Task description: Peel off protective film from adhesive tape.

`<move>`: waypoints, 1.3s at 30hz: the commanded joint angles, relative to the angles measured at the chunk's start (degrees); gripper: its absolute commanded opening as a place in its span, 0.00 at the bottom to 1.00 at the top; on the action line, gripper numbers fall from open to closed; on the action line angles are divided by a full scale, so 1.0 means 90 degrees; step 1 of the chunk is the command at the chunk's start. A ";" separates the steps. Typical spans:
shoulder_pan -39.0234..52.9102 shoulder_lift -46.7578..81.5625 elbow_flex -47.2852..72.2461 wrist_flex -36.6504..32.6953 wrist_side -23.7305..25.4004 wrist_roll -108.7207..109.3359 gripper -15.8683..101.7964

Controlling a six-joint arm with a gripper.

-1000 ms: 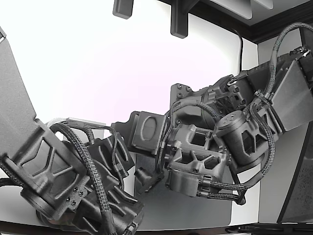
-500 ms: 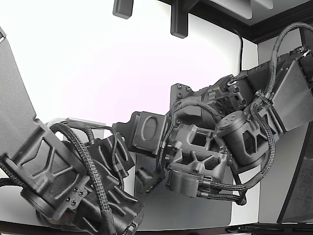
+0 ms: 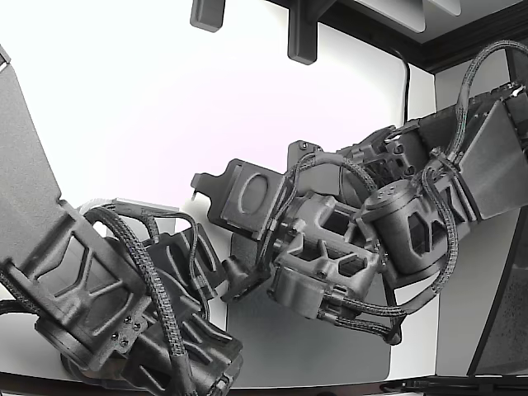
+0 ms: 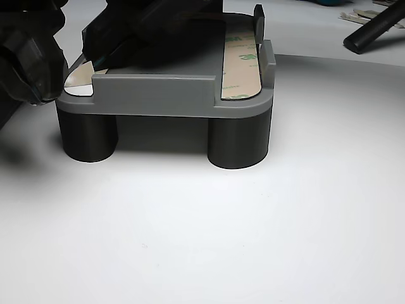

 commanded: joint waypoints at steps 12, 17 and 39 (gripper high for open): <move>-0.0342 0.3213 0.0674 0.0547 0.0537 0.1309 0.94; -0.0557 0.4424 0.0732 0.0625 0.0195 0.1533 0.97; -0.2559 0.6006 0.0732 0.1094 -0.1826 0.7451 0.98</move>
